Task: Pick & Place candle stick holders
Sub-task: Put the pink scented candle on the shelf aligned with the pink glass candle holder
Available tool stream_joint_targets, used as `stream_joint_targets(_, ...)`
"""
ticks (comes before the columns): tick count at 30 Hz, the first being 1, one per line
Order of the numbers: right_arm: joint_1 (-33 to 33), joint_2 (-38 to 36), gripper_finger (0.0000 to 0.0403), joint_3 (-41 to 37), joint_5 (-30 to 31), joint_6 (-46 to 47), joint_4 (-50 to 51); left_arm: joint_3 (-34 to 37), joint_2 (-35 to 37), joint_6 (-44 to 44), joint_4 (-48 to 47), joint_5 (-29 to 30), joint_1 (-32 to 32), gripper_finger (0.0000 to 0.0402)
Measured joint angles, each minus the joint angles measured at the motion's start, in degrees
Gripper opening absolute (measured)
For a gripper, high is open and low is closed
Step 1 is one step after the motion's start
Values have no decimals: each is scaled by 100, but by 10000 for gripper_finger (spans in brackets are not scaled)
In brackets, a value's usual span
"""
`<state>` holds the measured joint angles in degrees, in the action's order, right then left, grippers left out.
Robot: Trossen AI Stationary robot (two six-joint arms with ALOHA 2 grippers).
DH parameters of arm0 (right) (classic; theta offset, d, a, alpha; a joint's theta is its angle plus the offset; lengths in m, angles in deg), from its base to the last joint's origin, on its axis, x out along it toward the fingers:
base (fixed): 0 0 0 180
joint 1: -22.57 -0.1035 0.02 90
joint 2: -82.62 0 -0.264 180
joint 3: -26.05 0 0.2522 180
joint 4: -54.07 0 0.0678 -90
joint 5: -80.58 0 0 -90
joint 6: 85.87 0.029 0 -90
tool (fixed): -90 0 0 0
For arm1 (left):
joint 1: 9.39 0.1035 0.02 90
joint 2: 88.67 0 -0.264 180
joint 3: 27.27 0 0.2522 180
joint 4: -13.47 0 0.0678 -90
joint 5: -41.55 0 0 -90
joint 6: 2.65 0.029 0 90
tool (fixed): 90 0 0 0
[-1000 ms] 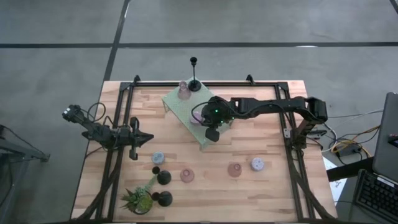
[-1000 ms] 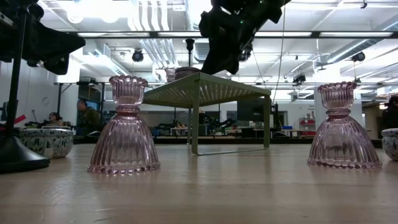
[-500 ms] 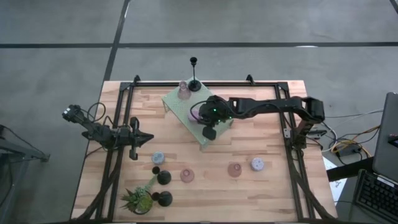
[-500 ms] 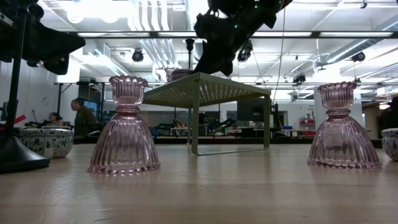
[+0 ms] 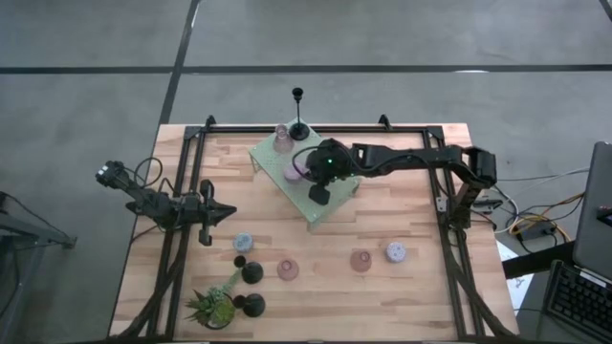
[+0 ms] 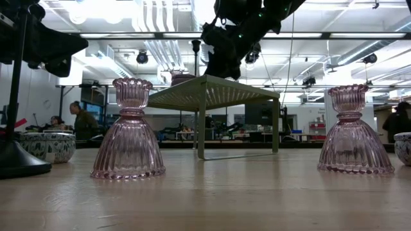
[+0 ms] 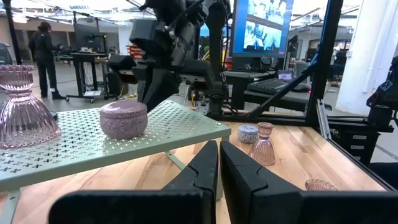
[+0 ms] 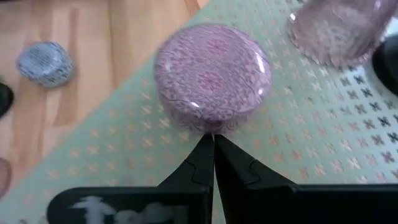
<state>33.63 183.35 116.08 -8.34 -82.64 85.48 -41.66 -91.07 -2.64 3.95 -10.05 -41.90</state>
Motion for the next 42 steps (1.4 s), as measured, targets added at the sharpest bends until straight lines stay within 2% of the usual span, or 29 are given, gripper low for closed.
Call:
stream_joint_targets(13,-2,172,8,8,-399,312,-177,0,-2,-1,0,-1,1,21)
stream_joint_targets(42,31,627,8,334,-656,570,-937,0,-2,0,0,-1,0,21)
